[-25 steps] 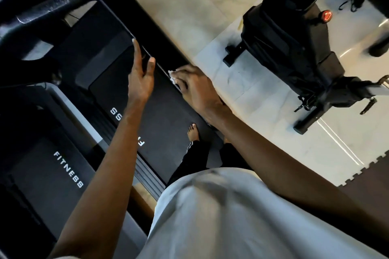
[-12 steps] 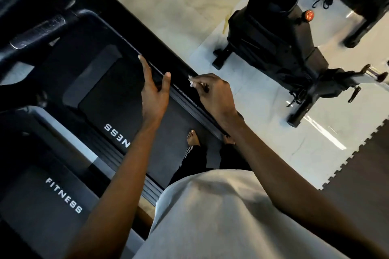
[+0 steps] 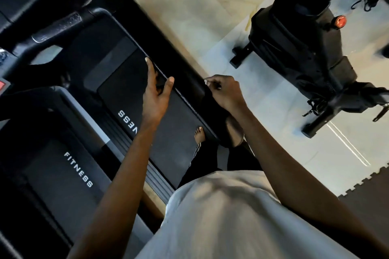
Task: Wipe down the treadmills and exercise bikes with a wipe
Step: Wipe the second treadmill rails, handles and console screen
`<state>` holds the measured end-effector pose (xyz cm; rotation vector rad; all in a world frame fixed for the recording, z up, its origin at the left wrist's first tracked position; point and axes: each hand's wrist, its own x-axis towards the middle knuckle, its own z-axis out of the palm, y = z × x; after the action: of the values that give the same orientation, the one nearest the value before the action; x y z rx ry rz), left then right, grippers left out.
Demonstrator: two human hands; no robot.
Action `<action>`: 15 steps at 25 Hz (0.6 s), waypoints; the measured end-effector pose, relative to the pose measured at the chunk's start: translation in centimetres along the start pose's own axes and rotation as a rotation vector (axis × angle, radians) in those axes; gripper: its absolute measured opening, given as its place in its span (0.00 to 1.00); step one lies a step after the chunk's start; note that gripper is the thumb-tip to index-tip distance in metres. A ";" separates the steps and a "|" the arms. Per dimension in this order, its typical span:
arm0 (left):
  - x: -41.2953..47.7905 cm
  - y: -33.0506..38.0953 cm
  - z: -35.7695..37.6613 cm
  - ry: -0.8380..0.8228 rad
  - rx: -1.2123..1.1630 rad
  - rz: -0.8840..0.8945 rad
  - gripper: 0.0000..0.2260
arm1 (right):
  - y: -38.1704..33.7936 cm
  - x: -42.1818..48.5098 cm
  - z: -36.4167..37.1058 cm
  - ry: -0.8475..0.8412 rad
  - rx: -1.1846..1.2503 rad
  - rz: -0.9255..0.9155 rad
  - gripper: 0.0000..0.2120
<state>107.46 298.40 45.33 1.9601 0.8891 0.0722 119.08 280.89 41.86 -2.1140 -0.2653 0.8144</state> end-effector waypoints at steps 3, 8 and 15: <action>0.3 -0.4 -0.1 0.017 0.007 -0.034 0.38 | 0.8 1.4 -0.1 -0.057 0.085 0.022 0.09; 0.2 0.2 0.2 0.000 -0.003 -0.091 0.36 | 3.9 0.5 -0.5 -0.080 0.077 0.039 0.09; 0.1 1.1 0.4 0.020 -0.055 -0.155 0.35 | 2.1 4.6 0.7 -0.101 0.228 -0.105 0.10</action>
<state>108.30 297.88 45.95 1.8362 1.0386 0.0257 122.00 282.08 37.79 -1.8343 -0.3192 0.8491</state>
